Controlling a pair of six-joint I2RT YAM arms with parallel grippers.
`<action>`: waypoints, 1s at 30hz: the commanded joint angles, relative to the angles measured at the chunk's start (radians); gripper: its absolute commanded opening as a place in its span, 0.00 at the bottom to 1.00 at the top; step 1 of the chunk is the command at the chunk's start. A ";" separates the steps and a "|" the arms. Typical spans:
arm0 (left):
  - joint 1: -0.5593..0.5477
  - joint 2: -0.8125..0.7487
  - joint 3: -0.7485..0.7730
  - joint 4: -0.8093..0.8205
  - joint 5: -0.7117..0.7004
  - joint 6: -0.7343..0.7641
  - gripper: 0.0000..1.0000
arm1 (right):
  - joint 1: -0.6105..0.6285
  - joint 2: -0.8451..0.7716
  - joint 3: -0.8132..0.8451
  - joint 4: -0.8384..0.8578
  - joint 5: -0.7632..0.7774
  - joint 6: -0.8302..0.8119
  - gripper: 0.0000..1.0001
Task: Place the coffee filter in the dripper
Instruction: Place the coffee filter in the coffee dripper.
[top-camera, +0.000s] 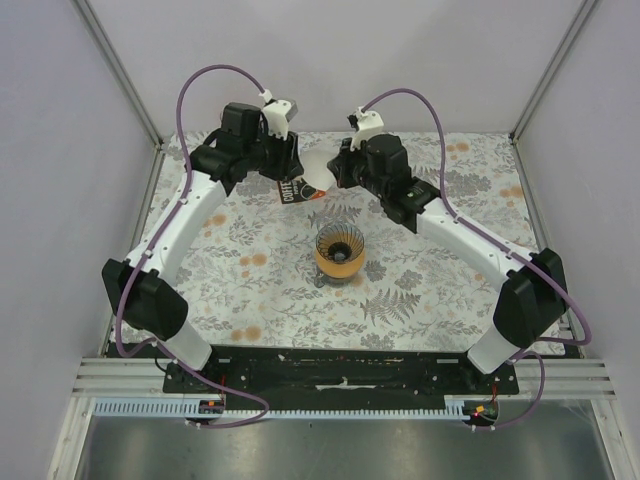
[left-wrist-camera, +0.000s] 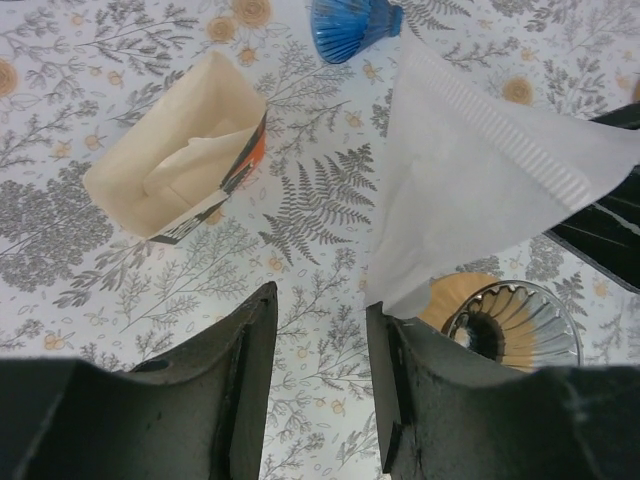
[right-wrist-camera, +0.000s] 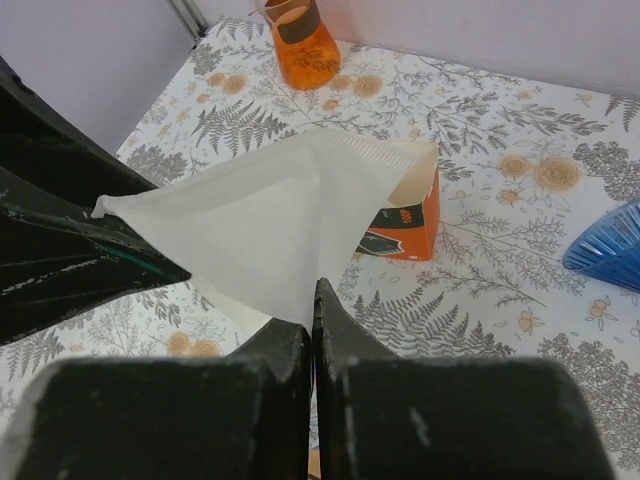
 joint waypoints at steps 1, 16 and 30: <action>-0.002 -0.028 -0.012 0.085 0.107 -0.055 0.47 | -0.012 -0.038 0.047 0.030 -0.076 0.056 0.00; 0.001 -0.046 -0.028 0.082 -0.146 0.038 0.02 | -0.040 -0.104 -0.014 0.015 0.106 -0.039 0.00; 0.000 -0.061 0.039 -0.074 0.216 0.076 0.62 | -0.037 -0.077 0.139 -0.296 0.012 -0.145 0.00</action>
